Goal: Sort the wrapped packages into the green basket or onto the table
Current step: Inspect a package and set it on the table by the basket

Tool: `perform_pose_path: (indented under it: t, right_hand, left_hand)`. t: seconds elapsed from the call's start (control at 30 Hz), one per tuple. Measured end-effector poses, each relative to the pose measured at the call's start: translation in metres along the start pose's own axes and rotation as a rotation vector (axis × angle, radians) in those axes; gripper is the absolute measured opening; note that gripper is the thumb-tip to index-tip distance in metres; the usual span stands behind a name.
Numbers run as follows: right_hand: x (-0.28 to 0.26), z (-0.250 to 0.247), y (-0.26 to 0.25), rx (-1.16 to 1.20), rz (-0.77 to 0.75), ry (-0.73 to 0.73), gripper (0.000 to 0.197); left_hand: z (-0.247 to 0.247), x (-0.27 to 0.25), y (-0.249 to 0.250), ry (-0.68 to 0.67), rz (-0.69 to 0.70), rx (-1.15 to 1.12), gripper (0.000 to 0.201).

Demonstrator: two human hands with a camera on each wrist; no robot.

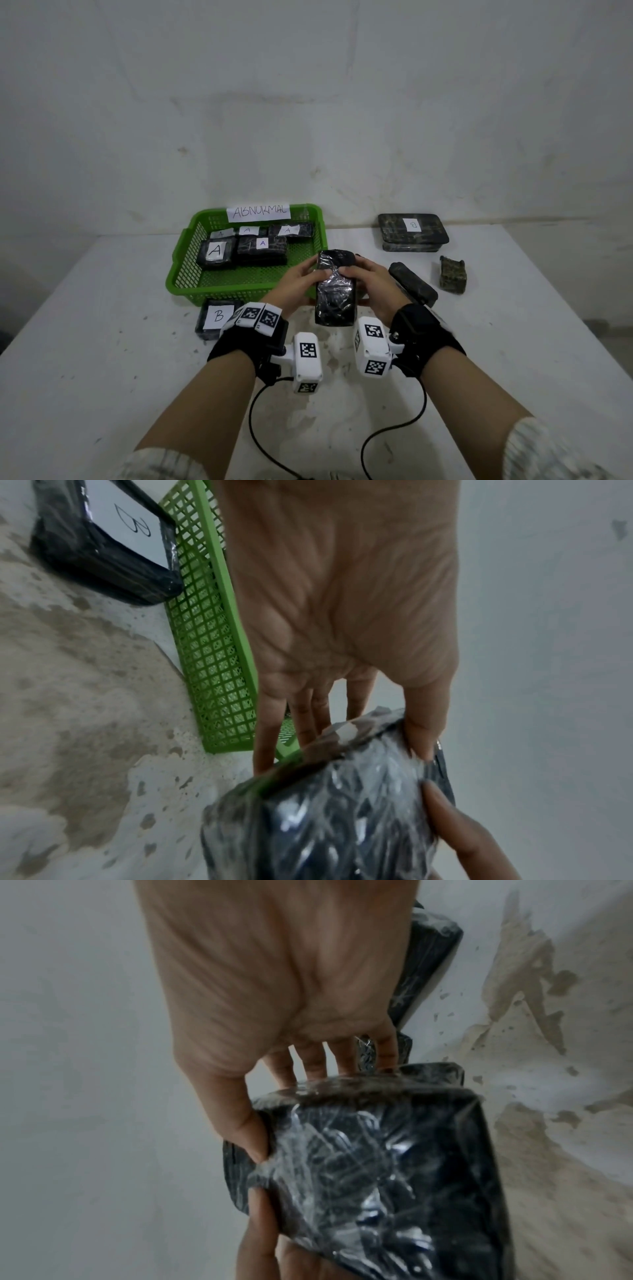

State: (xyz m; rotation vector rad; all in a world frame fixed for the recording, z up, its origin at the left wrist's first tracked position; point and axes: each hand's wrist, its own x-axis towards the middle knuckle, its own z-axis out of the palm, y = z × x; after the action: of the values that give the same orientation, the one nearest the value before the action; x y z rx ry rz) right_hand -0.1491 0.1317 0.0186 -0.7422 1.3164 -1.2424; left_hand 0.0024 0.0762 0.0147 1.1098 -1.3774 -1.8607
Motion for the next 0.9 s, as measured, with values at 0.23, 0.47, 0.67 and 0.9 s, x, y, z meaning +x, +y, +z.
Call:
perform_pose_path:
  t: [0.23,0.47,0.67,0.9]
  right_hand:
    - [0.002,-0.001,0.004,-0.024,-0.017,-0.056,0.050]
    - [0.008,-0.005,0.005,0.007,-0.047,-0.028,0.055]
    - [0.006,-0.012,0.006,0.066,-0.015,-0.132,0.041]
    - [0.007,-0.010,0.010,0.093,-0.026,-0.140,0.046]
  left_hand:
    - [0.003,-0.001,0.002,0.008,0.029,0.014,0.058]
    - [0.003,-0.002,0.001,-0.031,0.040,-0.009,0.060]
    - [-0.002,-0.003,-0.001,-0.021,0.032,-0.106,0.047]
    - [0.000,-0.006,0.003,0.004,0.053,-0.021,0.047]
